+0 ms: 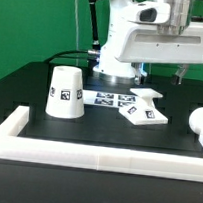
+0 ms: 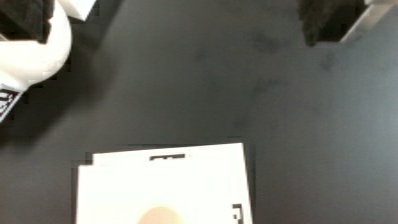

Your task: Assemble lamp

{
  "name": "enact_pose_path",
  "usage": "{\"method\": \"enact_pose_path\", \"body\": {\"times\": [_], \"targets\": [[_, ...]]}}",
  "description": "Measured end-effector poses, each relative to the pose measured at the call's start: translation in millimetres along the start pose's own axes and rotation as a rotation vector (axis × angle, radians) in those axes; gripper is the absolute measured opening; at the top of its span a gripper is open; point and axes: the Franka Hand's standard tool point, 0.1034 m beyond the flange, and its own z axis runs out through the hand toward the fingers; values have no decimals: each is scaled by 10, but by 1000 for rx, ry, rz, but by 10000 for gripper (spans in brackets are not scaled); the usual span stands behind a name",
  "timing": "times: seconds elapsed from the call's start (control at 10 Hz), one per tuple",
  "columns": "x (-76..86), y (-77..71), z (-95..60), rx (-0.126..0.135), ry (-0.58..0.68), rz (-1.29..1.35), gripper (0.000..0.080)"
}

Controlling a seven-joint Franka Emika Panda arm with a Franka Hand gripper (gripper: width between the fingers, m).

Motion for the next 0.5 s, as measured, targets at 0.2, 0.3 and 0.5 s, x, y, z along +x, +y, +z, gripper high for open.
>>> {"method": "enact_pose_path", "body": {"times": [0.2, 0.3, 0.5], "targets": [[-146, -51, 67, 3, 13, -80, 700], [-229, -72, 110, 5, 9, -100, 700], [-355, -84, 186, 8, 2, -111, 700]]}}
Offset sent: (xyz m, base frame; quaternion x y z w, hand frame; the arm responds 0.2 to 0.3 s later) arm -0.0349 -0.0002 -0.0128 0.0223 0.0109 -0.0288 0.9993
